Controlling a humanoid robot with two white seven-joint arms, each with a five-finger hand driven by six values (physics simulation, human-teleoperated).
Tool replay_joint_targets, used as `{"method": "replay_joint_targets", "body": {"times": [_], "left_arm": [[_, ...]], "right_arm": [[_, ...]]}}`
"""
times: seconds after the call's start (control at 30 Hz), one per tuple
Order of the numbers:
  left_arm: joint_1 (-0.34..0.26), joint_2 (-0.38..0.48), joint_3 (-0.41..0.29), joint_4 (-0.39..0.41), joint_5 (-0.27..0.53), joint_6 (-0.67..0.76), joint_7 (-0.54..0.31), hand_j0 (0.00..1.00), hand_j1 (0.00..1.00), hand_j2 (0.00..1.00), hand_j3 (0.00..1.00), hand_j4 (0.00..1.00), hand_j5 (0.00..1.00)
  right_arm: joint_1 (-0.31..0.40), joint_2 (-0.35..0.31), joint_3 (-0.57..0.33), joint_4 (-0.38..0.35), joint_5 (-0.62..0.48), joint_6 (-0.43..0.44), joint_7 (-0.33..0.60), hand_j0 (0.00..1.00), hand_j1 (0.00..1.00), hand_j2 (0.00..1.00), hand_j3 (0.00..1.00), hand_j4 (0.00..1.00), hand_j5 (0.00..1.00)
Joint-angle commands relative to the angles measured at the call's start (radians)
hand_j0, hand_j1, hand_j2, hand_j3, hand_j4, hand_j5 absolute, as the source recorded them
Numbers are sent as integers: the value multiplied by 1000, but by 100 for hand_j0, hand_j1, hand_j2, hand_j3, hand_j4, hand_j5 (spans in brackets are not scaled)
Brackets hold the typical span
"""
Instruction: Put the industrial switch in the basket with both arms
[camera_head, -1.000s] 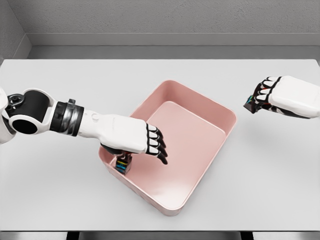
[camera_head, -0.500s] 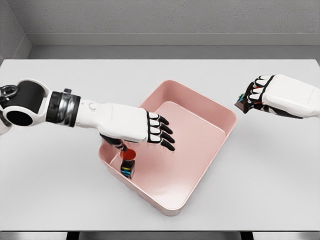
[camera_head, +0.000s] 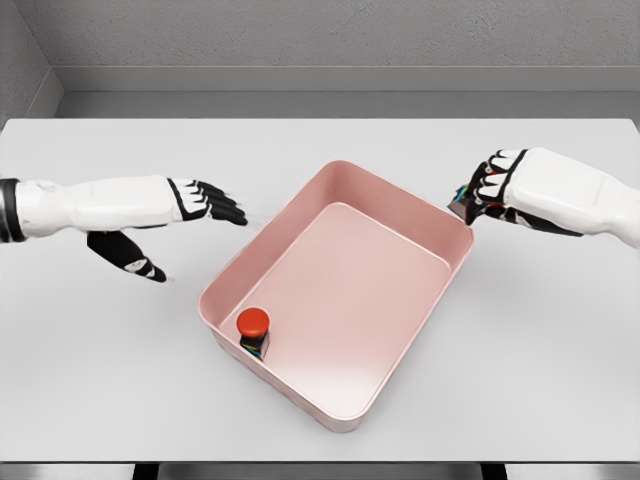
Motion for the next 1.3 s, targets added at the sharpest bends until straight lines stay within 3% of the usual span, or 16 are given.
{"method": "replay_joint_targets", "body": {"times": [0.0,0.23,0.3,0.4,0.63,0.77,0.87,0.93,1.27], "left_arm": [[0,12,0,18,-4,2,1,100,100,100,100,100,100],[2,1,-30,29,-7,2,-1,100,100,100,100,100,100],[31,-6,-69,35,-35,2,-2,100,100,100,100,100,100],[32,-20,-70,82,-46,2,-2,100,100,100,100,100,100],[32,-20,-69,107,-40,2,-2,100,100,100,100,100,100],[31,-19,-69,107,-44,2,-2,100,100,100,100,100,100],[31,-17,-69,107,-43,2,-2,100,100,100,100,100,100],[32,-20,-70,105,-44,2,-2,100,100,100,100,100,100],[32,-12,-70,105,-46,2,-2,100,100,100,100,100,100]], "right_arm": [[0,18,5,0,-7,1,1,41,41,41,41,41,41],[-15,55,29,0,-7,1,5,42,42,42,42,42,42],[-21,64,40,0,-7,1,5,42,42,42,42,42,42],[-23,78,48,0,-7,1,8,42,42,42,42,42,42],[-31,122,72,0,-7,1,8,46,46,46,46,46,46],[-32,153,72,0,-5,1,7,57,57,57,57,57,57],[-32,155,72,0,-5,1,-1,87,87,87,87,87,87],[-34,156,72,0,-5,1,-1,99,99,99,99,99,99],[-48,171,71,0,-5,1,-2,100,100,100,100,100,100]]}}
